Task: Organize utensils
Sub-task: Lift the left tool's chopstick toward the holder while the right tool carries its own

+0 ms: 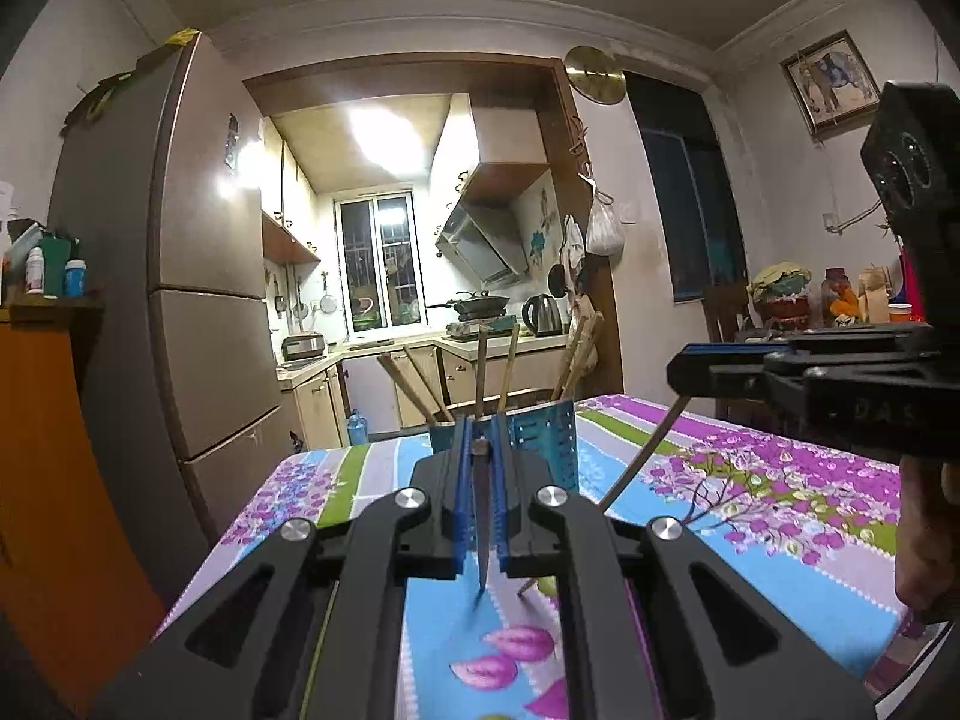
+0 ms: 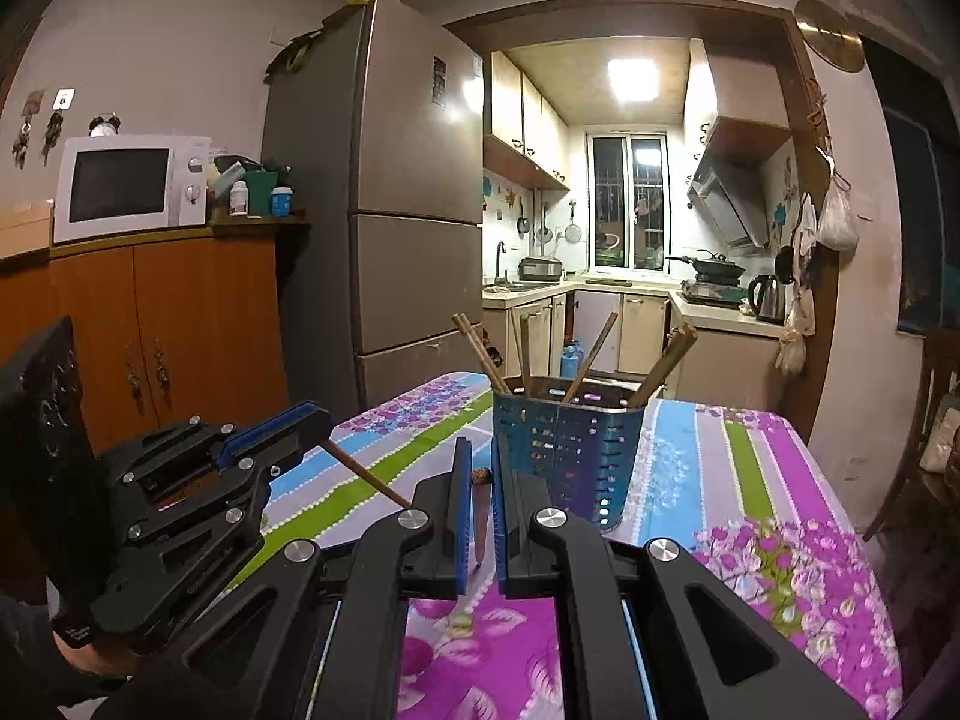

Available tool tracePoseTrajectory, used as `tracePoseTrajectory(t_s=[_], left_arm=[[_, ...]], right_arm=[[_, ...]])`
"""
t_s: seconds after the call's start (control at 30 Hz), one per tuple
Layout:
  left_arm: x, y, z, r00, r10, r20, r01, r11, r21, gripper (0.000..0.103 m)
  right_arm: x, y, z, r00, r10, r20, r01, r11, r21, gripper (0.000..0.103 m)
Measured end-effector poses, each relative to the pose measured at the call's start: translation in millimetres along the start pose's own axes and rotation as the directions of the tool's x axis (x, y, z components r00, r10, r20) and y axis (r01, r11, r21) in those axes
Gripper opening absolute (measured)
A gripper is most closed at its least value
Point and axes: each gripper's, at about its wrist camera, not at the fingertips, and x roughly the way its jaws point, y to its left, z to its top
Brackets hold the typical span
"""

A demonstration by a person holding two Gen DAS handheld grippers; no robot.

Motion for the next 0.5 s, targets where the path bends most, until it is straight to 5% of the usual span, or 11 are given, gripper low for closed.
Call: tracePoseTrajectory(t_s=[0.5], left_arm=[[18.7, 7.8, 32.2, 0.999, -0.02, -0.043, 0.02, 1.0, 0.006, 0.005]], right_arm=[[16.0, -17.0, 37.8, 1.0, 0.005, -0.02, -0.005, 1.0, 0.004, 0.007]])
